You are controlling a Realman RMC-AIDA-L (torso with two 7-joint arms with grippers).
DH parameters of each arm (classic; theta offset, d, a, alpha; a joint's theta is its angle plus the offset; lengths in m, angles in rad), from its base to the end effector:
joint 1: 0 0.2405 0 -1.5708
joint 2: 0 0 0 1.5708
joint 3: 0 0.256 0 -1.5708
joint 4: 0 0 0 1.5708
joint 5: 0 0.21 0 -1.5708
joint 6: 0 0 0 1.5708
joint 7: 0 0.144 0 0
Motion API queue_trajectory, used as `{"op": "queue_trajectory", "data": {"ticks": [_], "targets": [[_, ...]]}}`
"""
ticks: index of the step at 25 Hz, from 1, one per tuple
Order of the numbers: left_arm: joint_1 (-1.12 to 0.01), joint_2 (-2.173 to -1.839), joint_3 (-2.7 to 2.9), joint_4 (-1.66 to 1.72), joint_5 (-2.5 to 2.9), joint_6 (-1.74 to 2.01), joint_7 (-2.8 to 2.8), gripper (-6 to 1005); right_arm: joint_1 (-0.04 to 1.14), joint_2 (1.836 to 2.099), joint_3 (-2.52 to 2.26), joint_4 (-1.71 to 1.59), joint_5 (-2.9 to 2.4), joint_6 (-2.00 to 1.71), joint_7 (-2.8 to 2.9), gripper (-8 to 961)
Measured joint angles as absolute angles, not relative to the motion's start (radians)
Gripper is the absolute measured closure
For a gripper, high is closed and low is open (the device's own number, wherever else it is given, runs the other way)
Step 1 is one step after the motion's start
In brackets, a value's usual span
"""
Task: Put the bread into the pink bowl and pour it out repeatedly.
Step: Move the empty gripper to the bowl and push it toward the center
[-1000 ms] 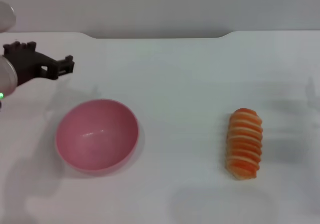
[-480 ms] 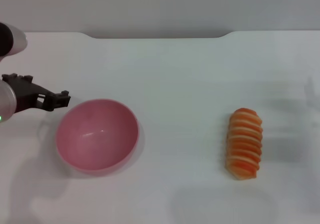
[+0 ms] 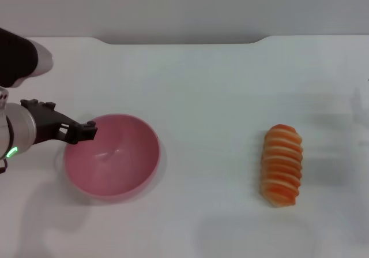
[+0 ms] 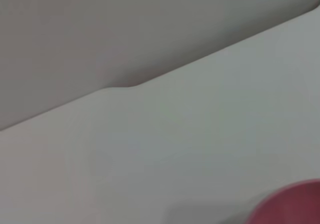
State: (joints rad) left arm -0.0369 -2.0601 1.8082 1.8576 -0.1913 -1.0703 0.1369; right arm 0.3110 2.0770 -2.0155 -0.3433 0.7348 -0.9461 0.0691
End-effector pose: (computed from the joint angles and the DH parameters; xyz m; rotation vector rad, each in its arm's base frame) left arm -0.2060 0.2964 0.0179 -2.0727 -0.8483 0.2063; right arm 0.3561 0.3211 -0.0099 -1.4574 0.7284 0.5899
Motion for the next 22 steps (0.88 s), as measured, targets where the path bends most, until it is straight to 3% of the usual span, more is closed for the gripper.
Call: {"op": "queue_trajectory", "data": {"ticks": [22], "targets": [[0.044,-2.059,1.851,1.866,-0.203,-0.992,0.089,143,0.326,2.077,-2.016,-0.337,0.731,-0.926,0.064,406]]}}
